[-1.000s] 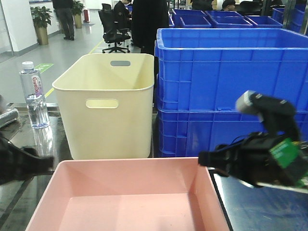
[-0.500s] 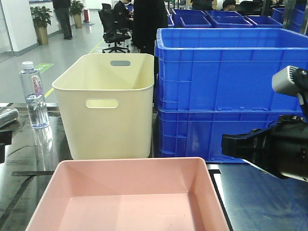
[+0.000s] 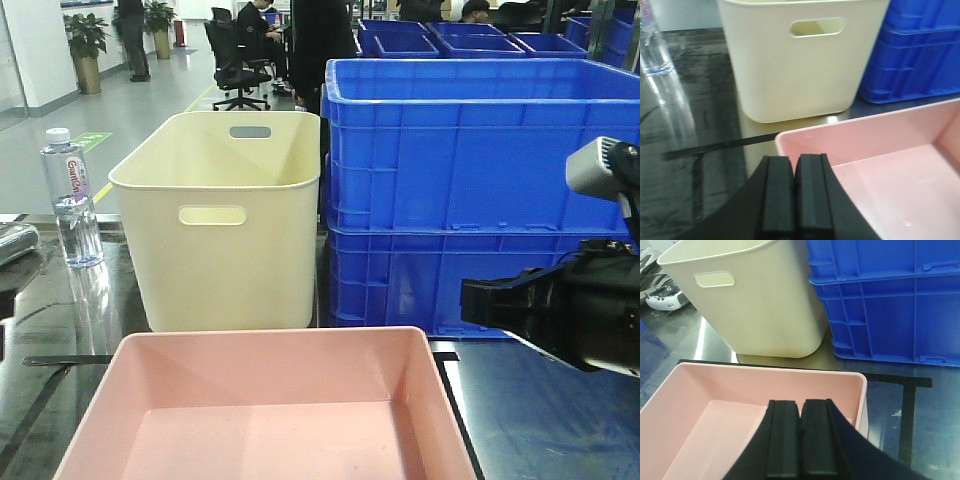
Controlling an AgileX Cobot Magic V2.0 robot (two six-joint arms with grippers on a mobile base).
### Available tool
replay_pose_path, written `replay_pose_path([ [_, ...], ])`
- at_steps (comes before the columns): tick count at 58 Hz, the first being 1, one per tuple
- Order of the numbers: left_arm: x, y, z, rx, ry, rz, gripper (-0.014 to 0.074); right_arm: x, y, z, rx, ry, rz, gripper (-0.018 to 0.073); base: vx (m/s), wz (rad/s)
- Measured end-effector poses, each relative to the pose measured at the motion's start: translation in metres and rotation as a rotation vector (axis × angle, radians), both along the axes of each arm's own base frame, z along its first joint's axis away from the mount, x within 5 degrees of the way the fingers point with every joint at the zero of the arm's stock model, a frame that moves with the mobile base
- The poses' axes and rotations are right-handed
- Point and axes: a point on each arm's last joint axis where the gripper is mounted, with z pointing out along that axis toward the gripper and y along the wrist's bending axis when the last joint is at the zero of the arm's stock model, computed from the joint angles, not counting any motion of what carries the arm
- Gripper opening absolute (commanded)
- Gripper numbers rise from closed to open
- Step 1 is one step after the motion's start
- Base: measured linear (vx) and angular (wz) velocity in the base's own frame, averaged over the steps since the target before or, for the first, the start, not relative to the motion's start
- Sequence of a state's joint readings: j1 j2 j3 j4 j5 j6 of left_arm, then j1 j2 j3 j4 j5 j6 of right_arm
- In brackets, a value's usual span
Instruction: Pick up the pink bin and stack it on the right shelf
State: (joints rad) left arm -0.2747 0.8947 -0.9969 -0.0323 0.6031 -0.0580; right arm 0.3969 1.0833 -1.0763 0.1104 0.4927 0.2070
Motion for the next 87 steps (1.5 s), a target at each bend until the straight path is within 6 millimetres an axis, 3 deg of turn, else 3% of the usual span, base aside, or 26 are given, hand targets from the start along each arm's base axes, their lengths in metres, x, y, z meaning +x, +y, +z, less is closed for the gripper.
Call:
replay_pose_path([
  [6,-0.015,0.014,-0.031,-0.007,-0.054,0.060,-0.0005,0.000,0.000,0.000,0.000,0.000,0.000,-0.0013,0.00,0.00],
  [18,-0.068,0.040,-0.104,-0.036,-0.230,0.196,-0.0005,0.000,0.000,0.000,-0.001,0.000,0.000,-0.0013,0.00,0.00],
  [34,-0.111,0.048,-0.212,-0.030,-0.243,0.255,-0.0005,0.000,0.000,0.000,-0.001,0.000,0.000,-0.0013,0.00,0.00],
  [78,-0.116,0.048,-0.217,-0.029,-0.235,0.254,-0.0005,0.000,-0.001,0.000,-0.027,-0.013,0.004,-0.0012,0.00,0.00],
  [87,-0.116,0.048,-0.217,-0.028,-0.234,0.254,-0.0005,-0.011,-0.024,-0.004,-0.163,-0.101,-0.041,-0.0012,0.00,0.00],
])
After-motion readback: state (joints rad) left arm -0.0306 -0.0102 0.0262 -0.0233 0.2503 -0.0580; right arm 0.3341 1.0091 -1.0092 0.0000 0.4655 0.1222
